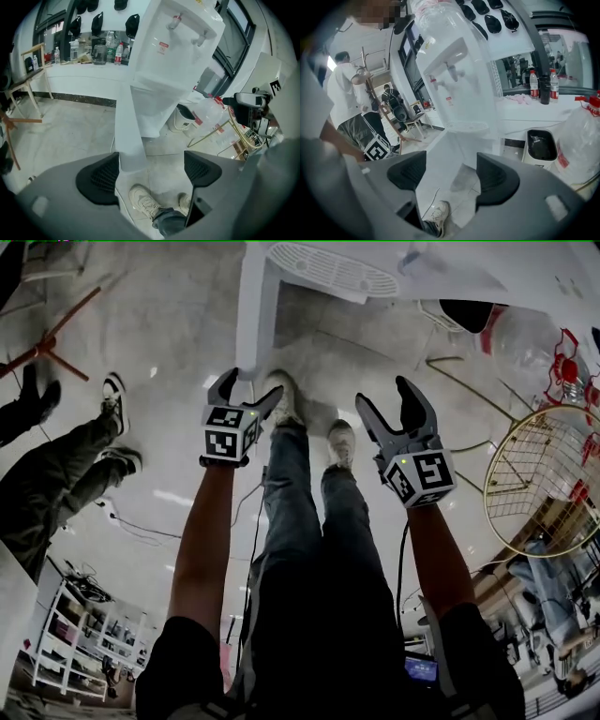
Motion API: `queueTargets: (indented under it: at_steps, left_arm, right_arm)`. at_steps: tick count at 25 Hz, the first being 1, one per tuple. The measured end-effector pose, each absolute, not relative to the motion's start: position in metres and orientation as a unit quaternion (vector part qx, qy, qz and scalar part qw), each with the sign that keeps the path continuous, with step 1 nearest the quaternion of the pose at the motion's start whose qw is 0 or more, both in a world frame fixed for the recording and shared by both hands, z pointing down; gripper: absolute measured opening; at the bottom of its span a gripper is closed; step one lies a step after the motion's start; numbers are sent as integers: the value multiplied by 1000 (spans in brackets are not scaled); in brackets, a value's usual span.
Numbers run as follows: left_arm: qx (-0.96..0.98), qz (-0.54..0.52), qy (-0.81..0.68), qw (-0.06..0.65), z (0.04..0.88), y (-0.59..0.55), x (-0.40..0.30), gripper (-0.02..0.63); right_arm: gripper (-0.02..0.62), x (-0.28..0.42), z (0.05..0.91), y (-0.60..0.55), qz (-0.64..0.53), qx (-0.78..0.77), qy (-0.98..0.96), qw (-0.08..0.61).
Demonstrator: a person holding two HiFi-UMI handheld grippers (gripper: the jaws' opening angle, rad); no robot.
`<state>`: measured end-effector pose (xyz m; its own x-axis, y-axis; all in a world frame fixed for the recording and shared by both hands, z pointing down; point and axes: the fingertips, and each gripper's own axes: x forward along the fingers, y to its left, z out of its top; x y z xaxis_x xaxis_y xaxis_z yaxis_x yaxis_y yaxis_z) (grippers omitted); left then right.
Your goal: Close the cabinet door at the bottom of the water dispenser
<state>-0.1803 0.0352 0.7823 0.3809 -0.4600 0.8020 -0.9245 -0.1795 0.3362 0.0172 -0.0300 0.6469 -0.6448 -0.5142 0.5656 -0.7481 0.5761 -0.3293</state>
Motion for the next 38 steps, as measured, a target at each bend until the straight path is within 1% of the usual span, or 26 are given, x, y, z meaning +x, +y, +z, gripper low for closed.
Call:
queueTargets:
  at_steps: [11, 25, 38]
  left_arm:
    - [737, 286, -452, 412, 773, 33, -138, 439]
    - [753, 301, -425, 402, 773, 21, -79, 437]
    - [743, 276, -446, 416, 770, 2, -53, 431]
  right_arm:
    - [331, 46, 647, -16, 292, 389, -851, 199]
    - [331, 114, 657, 5, 305, 418, -831, 203]
    - [322, 170, 657, 12, 311, 457, -808, 206]
